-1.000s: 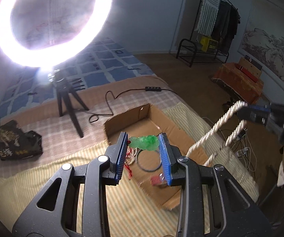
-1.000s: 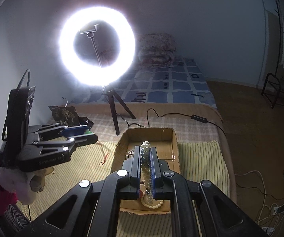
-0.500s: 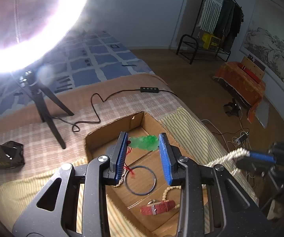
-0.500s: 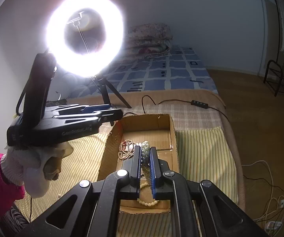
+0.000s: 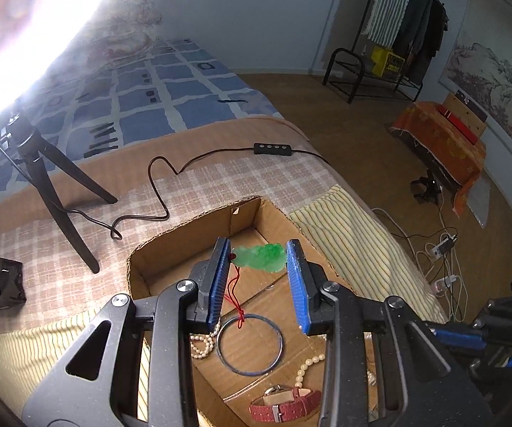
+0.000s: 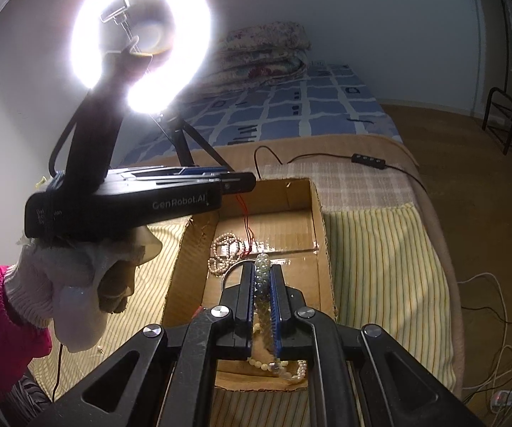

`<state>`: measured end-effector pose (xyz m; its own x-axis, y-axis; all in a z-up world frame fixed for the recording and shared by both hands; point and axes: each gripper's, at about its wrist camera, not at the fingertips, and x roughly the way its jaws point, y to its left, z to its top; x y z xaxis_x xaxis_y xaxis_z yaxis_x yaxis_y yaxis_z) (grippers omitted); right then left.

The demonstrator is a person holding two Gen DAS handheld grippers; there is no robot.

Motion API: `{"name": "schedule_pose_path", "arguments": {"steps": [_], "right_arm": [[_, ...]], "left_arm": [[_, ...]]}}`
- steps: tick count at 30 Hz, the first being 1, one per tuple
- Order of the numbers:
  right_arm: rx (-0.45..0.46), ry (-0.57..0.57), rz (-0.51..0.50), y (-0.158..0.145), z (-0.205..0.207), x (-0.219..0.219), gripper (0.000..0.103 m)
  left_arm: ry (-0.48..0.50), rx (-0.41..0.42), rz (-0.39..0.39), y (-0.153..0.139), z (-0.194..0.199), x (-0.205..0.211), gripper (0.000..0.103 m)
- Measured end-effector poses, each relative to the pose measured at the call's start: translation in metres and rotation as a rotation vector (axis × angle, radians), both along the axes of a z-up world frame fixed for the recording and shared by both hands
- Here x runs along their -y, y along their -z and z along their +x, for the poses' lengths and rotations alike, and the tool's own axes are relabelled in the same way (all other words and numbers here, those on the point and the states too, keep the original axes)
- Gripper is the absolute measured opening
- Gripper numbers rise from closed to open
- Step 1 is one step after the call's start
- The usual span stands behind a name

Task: Organize jewelry
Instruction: 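Lower the necklace and pendant into the box and open both tools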

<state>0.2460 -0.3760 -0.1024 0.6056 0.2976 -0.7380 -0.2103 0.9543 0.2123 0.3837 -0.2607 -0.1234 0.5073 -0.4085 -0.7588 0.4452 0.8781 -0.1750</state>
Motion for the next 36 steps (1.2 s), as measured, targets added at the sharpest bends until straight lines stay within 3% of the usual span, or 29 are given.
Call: {"name": "schedule_pose_path", "arguments": {"steps": [4,6,9,11,13,14,15,17,21,36], "right_arm": [[-0.006,0.004,0.009,0.002,0.001,0.000,0.014],[-0.006,0.006,0.008,0.002,0.002,-0.001,0.025],[-0.005,0.007,-0.001,0.001,0.002,-0.004,0.028],[-0.008,0.011,-0.011,0.001,0.000,-0.006,0.036],[-0.007,0.023,-0.019,0.001,0.000,-0.008,0.057],[-0.007,0.029,-0.022,0.000,-0.001,-0.009,0.063],[-0.004,0.034,-0.024,0.000,-0.002,-0.009,0.068],[0.003,0.037,-0.026,-0.002,-0.004,-0.008,0.069],[0.008,0.062,-0.031,-0.005,-0.007,-0.007,0.083],[0.038,0.079,-0.088,-0.027,-0.036,-0.024,0.091]], "left_arm": [[0.002,0.000,-0.001,0.000,0.002,0.000,0.032],[-0.003,0.007,0.005,-0.001,0.001,-0.001,0.032],[-0.006,0.007,0.003,-0.001,0.001,-0.002,0.032],[0.000,0.006,0.003,-0.002,0.000,-0.003,0.032],[0.003,-0.003,0.005,-0.003,0.000,-0.004,0.043],[0.000,-0.003,0.003,-0.004,0.000,-0.005,0.052],[-0.006,0.006,-0.001,-0.006,-0.002,-0.007,0.053],[-0.013,0.016,-0.001,-0.010,-0.003,-0.010,0.053],[-0.018,0.023,-0.001,-0.015,-0.006,-0.015,0.053],[-0.050,0.064,-0.012,-0.054,-0.040,-0.048,0.053]]}}
